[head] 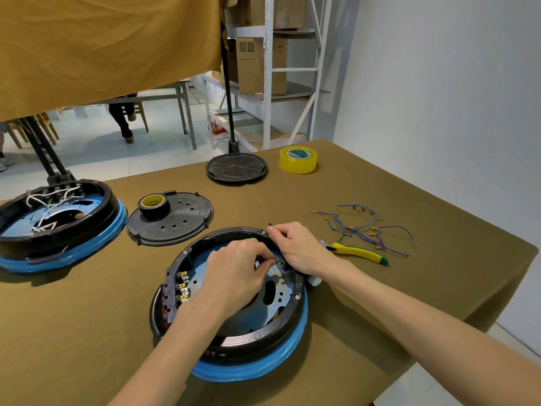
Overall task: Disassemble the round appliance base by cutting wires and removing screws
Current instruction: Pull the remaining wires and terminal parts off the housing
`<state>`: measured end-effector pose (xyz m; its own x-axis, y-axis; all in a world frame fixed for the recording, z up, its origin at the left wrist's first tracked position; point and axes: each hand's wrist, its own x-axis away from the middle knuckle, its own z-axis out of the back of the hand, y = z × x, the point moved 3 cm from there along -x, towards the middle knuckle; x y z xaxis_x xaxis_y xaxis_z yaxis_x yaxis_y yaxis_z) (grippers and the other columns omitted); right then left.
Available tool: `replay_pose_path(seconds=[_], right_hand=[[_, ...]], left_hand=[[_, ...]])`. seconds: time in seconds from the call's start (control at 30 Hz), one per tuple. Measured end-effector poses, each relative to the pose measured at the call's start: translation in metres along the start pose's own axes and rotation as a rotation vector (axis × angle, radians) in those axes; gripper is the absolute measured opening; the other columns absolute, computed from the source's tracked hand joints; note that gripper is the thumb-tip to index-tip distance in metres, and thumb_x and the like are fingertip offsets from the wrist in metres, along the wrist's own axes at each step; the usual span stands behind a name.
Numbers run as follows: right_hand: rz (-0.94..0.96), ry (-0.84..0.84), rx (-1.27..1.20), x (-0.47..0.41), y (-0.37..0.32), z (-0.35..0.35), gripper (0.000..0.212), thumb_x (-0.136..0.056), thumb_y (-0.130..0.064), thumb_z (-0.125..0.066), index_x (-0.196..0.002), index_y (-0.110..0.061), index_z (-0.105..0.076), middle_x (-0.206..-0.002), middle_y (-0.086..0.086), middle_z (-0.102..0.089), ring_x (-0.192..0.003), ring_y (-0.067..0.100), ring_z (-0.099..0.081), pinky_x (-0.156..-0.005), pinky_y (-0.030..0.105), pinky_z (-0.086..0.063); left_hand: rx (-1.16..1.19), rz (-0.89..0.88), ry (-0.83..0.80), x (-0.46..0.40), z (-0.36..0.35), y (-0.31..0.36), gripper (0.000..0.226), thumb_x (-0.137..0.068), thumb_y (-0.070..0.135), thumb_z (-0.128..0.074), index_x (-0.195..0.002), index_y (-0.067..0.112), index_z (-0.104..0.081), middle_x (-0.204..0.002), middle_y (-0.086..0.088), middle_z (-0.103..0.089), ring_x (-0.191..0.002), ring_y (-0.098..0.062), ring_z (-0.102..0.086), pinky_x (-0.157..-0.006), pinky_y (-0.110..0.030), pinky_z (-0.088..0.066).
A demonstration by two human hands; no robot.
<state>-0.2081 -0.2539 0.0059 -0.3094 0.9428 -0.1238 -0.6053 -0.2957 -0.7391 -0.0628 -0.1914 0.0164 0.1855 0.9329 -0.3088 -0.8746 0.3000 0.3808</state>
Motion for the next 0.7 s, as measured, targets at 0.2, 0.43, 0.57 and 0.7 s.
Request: replay_pose_path(seconds=[0.2, 0.43, 0.57, 0.7], right_hand=[[-0.002, 0.003, -0.01, -0.0008, 0.0019, -0.0009, 0.051, -0.109, -0.034, -0.041, -0.063, -0.015, -0.045, -0.057, -0.006, -0.041, -0.054, 0.009, -0.033, -0.053, 0.026, -0.027], [0.007, -0.003, -0.015, -0.0003, 0.0024, -0.0012, 0.05, -0.11, -0.035, -0.041, -0.064, -0.016, -0.048, -0.059, -0.005, -0.044, -0.054, 0.008, -0.035, -0.054, 0.026, -0.028], [0.007, 0.0, -0.008, -0.001, 0.0031, -0.0009, 0.05, -0.109, -0.035, -0.041, -0.063, -0.016, -0.048, -0.058, -0.005, -0.044, -0.054, 0.008, -0.036, -0.053, 0.025, -0.028], [0.005, 0.007, 0.0, -0.0013, 0.0025, -0.0014, 0.051, -0.109, -0.035, -0.042, -0.062, -0.016, -0.042, -0.057, -0.005, -0.039, -0.054, 0.01, -0.031, -0.053, 0.028, -0.026]], left_hand=[[-0.007, 0.004, 0.006, 0.0004, -0.0018, -0.0007, 0.012, -0.098, 0.044, -0.062, -0.105, 0.039, -0.071, -0.095, 0.022, -0.062, -0.089, -0.004, -0.059, -0.079, -0.036, -0.053], [-0.027, -0.013, 0.029, 0.0002, -0.0017, 0.0001, 0.011, -0.098, 0.043, -0.063, -0.103, 0.038, -0.072, -0.09, 0.023, -0.059, -0.084, -0.004, -0.056, -0.075, -0.034, -0.051], [0.0, 0.0, 0.027, 0.0, -0.0032, -0.0019, 0.01, -0.098, 0.043, -0.063, -0.101, 0.039, -0.071, -0.087, 0.025, -0.055, -0.084, -0.004, -0.056, -0.075, -0.034, -0.051], [-0.005, 0.011, 0.034, 0.0002, -0.0056, -0.0027, 0.01, -0.098, 0.044, -0.062, -0.101, 0.038, -0.07, -0.088, 0.024, -0.057, -0.084, -0.004, -0.056, -0.074, -0.034, -0.05]])
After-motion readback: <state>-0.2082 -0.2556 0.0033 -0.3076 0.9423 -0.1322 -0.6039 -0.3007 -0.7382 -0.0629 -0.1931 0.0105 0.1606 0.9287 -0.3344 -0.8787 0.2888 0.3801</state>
